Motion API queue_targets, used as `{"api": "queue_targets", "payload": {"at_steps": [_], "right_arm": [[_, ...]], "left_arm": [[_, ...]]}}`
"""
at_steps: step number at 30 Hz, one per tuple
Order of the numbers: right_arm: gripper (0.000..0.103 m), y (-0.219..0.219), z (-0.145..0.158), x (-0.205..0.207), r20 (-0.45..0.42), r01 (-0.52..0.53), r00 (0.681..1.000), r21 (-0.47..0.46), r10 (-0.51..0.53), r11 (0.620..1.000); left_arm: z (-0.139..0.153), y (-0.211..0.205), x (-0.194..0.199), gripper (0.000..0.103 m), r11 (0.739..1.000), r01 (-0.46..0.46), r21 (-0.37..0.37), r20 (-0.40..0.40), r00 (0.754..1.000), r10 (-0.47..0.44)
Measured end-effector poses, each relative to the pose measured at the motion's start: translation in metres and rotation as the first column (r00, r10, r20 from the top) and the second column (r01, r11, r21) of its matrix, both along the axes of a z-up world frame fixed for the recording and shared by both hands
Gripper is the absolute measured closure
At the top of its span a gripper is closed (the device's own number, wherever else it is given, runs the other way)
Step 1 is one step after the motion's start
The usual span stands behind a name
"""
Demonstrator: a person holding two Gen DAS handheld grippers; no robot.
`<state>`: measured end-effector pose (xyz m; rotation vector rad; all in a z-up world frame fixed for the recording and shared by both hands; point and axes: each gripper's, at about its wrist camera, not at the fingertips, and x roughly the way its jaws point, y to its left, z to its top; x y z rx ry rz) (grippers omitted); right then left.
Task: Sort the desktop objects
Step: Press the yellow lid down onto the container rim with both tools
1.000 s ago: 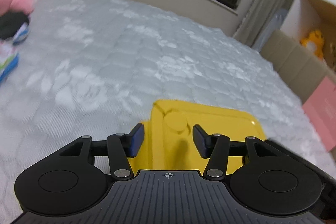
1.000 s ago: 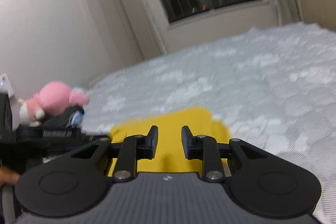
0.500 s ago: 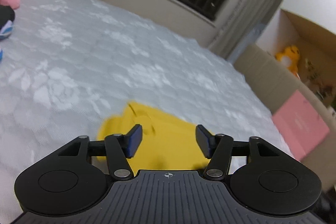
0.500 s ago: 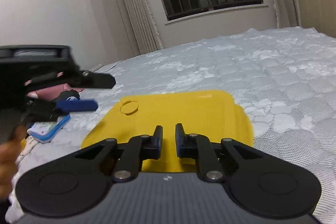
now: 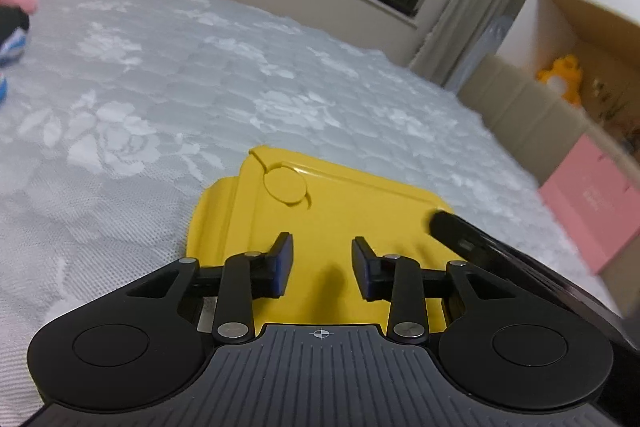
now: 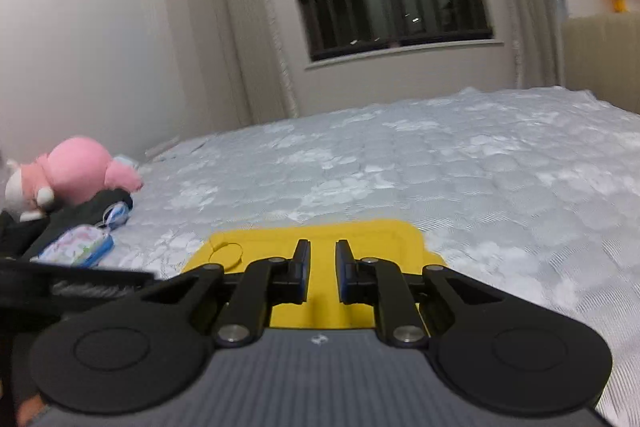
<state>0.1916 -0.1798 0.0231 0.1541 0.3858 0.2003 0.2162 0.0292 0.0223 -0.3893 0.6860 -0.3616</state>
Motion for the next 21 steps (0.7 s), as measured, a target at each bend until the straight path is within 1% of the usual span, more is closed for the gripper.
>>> {"api": "queue_targets", "payload": {"at_steps": [2, 4, 5, 7, 8, 11, 13, 15, 18, 21], "right_arm": [[0.088, 0.004, 0.001, 0.020, -0.038, -0.031, 0.999, 0.011, 0.032, 0.999], [0.088, 0.004, -0.002, 0.039, -0.111, -0.055, 0.992, 0.062, 0.061, 0.997], [0.089, 0.004, -0.005, 0.043, -0.130, -0.048, 0.990, 0.076, 0.058, 0.996], [0.097, 0.004, -0.014, 0.047, -0.134, -0.026, 0.990, 0.089, 0.038, 0.996], [0.101, 0.006, -0.016, 0.046, -0.128, -0.018, 0.991, 0.077, 0.028, 0.997], [0.101, 0.017, -0.020, 0.037, -0.090, -0.003, 0.996, -0.003, 0.003, 1.000], [0.101, 0.024, -0.021, 0.032, -0.076, 0.004, 0.997, -0.041, -0.007, 0.999], [0.101, 0.024, -0.021, 0.029, -0.071, 0.003, 0.997, -0.045, -0.006, 0.999], [0.101, 0.024, -0.022, 0.025, -0.069, -0.001, 0.998, -0.037, -0.002, 0.999], [0.101, 0.023, -0.023, 0.021, -0.067, -0.004, 0.998, -0.030, 0.002, 1.000]], "left_arm": [[-0.002, 0.010, 0.005, 0.067, 0.998, 0.027, -0.064, -0.028, 0.999, -0.029], [-0.005, 0.020, 0.009, 0.068, 0.992, 0.031, -0.126, -0.054, 0.998, -0.038], [-0.006, 0.023, 0.011, 0.068, 0.989, 0.028, -0.148, -0.059, 0.998, -0.037], [-0.007, 0.027, 0.012, 0.068, 0.983, 0.022, -0.182, -0.070, 0.997, -0.036], [-0.007, 0.029, 0.013, 0.068, 0.981, 0.020, -0.195, -0.076, 0.996, -0.035], [-0.009, 0.030, 0.013, 0.068, 0.977, 0.020, -0.214, -0.089, 0.995, -0.040], [-0.009, 0.030, 0.012, 0.068, 0.977, 0.020, -0.213, -0.089, 0.995, -0.040], [-0.008, 0.029, 0.011, 0.068, 0.979, 0.020, -0.204, -0.085, 0.996, -0.038], [-0.007, 0.025, 0.009, 0.068, 0.985, 0.023, -0.169, -0.068, 0.997, -0.035], [-0.007, 0.023, 0.008, 0.068, 0.988, 0.023, -0.155, -0.062, 0.998, -0.033]]}}
